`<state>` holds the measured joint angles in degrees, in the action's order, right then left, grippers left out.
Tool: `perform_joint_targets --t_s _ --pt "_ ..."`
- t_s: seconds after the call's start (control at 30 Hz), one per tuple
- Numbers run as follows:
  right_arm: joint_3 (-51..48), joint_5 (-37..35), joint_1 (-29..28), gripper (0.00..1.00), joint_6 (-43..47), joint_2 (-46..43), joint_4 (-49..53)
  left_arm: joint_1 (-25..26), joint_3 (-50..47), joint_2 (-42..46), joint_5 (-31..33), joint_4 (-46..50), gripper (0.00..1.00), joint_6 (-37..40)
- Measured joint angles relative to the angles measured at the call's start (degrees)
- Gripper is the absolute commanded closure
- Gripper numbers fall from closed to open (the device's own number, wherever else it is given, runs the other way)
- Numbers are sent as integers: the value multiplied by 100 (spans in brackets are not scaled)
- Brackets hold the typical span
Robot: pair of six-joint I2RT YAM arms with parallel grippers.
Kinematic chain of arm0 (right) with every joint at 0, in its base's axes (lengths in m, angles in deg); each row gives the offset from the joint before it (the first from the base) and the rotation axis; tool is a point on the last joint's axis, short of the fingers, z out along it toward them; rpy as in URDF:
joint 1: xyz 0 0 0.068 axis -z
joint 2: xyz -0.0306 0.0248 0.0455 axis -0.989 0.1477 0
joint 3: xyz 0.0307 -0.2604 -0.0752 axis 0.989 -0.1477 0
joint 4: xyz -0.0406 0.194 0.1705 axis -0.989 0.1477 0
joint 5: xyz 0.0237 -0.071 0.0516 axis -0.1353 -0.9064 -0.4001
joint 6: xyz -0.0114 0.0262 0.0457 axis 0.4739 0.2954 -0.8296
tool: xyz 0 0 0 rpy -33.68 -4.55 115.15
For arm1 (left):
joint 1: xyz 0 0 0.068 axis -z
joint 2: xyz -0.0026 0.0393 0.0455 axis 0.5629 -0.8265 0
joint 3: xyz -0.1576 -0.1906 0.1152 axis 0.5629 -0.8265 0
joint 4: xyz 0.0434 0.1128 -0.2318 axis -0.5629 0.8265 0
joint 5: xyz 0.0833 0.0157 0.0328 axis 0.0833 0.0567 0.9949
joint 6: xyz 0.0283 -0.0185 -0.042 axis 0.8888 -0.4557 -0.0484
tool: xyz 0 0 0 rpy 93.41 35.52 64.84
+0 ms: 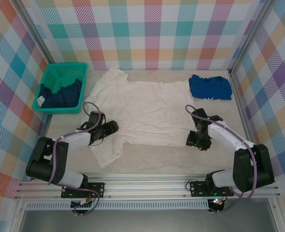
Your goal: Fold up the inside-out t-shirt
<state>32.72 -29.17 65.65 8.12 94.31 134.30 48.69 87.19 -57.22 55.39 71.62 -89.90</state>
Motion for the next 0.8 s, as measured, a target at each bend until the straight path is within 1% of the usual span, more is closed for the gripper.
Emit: perform_joint_targets --t_s 0.13,0.23,0.4,0.67,0.8 --pt "9 -116 2 75 61 442 -105 0 0 2 0 0 28 0" --pt "50 -236 13 87 155 647 -142 0 0 2 0 -2 28 0" --pt "343 -450 33 99 348 713 -63 0 -2 4 0 0 28 0" --pt "927 -492 50 100 518 164 452 0 -2 4 0 -2 28 0" --pt "1239 -358 50 100 564 -28 785 0 -2 4 0 0 28 0"
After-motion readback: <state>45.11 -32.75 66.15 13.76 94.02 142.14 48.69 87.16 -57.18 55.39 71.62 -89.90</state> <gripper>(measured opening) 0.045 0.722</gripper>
